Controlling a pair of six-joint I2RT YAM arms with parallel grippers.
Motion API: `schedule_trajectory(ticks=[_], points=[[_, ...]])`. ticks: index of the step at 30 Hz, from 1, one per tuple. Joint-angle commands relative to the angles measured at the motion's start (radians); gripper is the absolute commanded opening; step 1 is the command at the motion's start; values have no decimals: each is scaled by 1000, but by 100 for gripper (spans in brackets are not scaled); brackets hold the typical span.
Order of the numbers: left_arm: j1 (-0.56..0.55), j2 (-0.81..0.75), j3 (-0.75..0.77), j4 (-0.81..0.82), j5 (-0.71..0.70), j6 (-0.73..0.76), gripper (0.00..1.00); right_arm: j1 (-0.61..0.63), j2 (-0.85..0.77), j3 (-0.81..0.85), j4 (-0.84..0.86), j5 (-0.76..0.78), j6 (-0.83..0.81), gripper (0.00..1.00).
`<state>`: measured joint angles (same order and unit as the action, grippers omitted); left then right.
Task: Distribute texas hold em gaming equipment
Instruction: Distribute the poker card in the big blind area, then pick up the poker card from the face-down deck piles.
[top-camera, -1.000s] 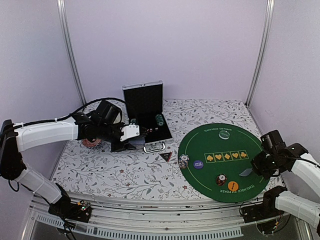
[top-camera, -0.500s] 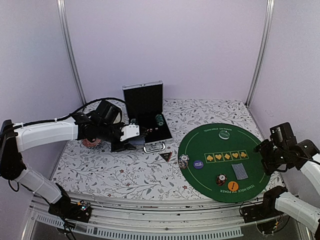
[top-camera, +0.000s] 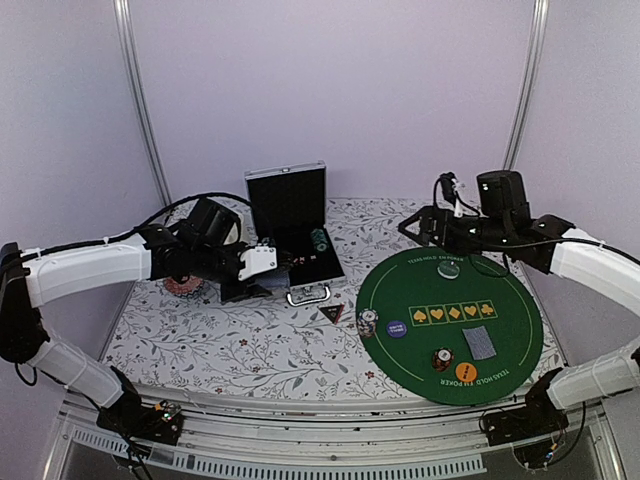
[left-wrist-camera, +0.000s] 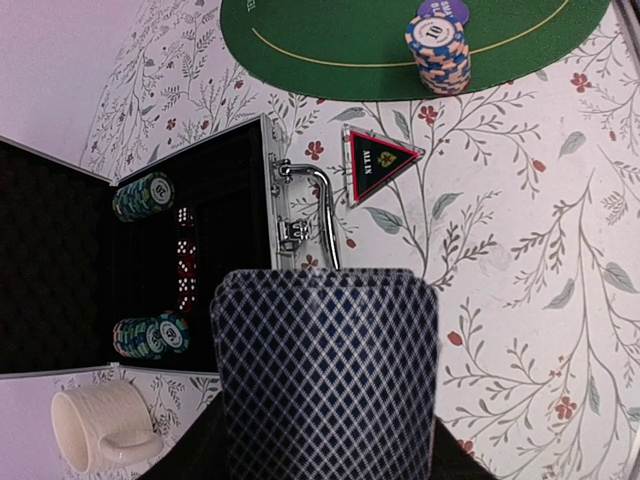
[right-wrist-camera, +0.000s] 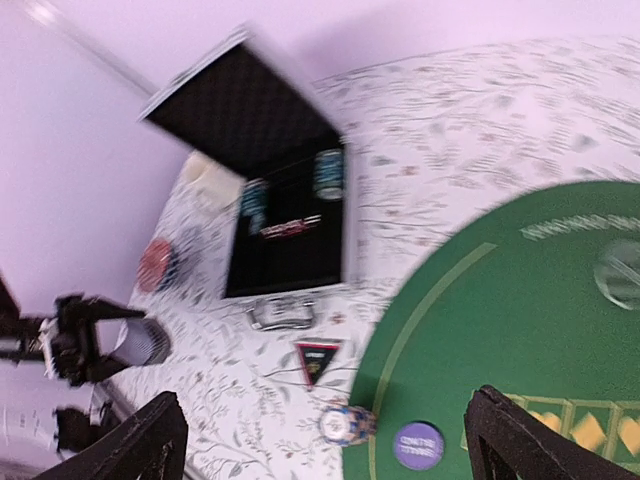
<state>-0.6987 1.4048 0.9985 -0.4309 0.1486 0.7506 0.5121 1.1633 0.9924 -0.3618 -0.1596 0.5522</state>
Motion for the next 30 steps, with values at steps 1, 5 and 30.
schedule_trajectory(ticks=[1,5,30], points=[[-15,-22,-10,28,19,-2,48,117,176,43,370,-304,-141,99],[-15,-25,-12,34,32,-2,48,202,367,113,512,-407,-127,99],[-15,-33,-20,54,48,-4,48,324,914,419,735,-669,77,82]])
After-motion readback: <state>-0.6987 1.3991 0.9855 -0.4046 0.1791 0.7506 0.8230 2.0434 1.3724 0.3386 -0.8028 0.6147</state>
